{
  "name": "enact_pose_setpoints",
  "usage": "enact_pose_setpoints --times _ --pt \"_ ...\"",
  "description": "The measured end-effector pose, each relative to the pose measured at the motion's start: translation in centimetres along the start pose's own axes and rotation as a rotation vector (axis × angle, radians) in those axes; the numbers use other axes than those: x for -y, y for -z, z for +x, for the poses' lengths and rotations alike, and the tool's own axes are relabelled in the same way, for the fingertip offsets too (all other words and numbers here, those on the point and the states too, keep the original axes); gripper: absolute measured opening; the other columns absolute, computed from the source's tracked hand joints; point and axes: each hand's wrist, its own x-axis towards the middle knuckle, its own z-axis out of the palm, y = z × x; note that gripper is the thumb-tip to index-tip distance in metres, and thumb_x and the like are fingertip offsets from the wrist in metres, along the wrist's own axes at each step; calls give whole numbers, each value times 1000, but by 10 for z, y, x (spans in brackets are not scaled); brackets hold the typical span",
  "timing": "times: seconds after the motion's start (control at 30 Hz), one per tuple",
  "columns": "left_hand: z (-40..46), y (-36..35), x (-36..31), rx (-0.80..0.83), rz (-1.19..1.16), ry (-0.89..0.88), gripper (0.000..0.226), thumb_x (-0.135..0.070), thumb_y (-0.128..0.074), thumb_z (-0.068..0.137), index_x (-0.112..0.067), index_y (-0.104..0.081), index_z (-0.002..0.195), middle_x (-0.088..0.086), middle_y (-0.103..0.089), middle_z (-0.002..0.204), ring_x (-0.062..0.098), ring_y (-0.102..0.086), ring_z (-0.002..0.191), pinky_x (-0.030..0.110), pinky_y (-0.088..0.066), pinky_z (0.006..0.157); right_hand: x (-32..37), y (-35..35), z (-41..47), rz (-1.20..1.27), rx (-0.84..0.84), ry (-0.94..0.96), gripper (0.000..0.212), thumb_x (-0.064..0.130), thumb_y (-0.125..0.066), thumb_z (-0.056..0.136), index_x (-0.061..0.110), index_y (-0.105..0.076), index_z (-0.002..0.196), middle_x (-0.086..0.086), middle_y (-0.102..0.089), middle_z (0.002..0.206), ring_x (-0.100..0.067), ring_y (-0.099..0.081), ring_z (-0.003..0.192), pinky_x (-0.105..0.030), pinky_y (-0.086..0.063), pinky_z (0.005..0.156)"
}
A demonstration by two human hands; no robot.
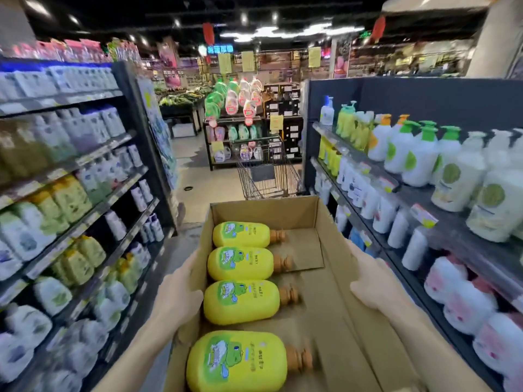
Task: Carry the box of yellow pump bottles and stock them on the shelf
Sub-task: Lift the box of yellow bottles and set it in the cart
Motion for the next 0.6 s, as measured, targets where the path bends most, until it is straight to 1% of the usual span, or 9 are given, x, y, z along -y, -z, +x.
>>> enact_pose_setpoints --times 0.07,0.17,0.27,0.37,0.43,0.47,0.53,0.57,0.6 --pt "61 -16 0 -8 -27 -13 93 6 -53 69 -36 -31 149 4 -65 129 29 -62 113 39 -52 92 -2 -11 60 5 -23 -21 93 10 -36 60 61 -20 137 0 -63 76 -23 -57 66 -38 -50 57" --pt "154 -32 1 -6 -23 -5 93 5 -53 71 -34 -28 151 4 -62 134 30 -59 118 39 -51 95 0 -22 151 -13 -22 -25 97 6 -37 61 60 -21 139 -1 -68 82 -26 -62 75 -44 -55 72" --pt "245 -39 -4 5 -29 -34 94 4 -52 70 -38 -29 151 1 -62 135 29 -58 121 36 -50 93 8 -25 234 -19 -23 -55 92 6 -42 67 56 -24 142 -7 -68 86 -28 -58 72 -40 -50 61" --pt "328 -47 -17 -3 -1 -63 93 6 -52 69 -36 -31 150 4 -62 135 31 -57 123 38 -48 96 13 -23 312 13 -36 -29 89 25 -39 59 54 -26 143 1 -68 99 -26 -57 82 -39 -49 66" --pt "379 -56 -24 9 -5 -69 93 7 -52 69 -34 -30 150 7 -62 134 32 -56 122 37 -48 95 8 -29 364 33 -41 -29 92 21 -41 62 55 -23 146 5 -69 99 -26 -63 86 -38 -52 70" --pt "407 -63 -24 19 -6 -71 94 7 -51 70 -34 -29 151 8 -63 133 32 -57 120 37 -49 93 3 -32 391 32 -41 -22 95 15 -43 65 56 -20 147 6 -69 90 -24 -64 78 -34 -51 62" --pt "462 -78 -27 42 -29 -67 93 7 -50 70 -35 -29 151 5 -63 132 29 -58 119 33 -48 90 -4 -35 446 29 -33 -17 97 4 -45 70 54 -18 149 13 -63 75 -12 -59 63 -21 -39 44" --pt "490 -87 -28 49 -44 -66 94 7 -50 70 -35 -28 151 4 -62 134 27 -57 121 30 -47 89 -8 -37 475 23 -26 -22 96 2 -45 72 52 -19 150 16 -62 76 -9 -58 65 -19 -35 43" --pt "518 -95 -31 49 -53 -69 93 7 -50 71 -34 -28 152 3 -60 136 27 -56 122 29 -45 89 -12 -38 505 9 -26 -25 94 1 -44 72 50 -22 149 15 -63 81 -13 -60 72 -22 -38 47"
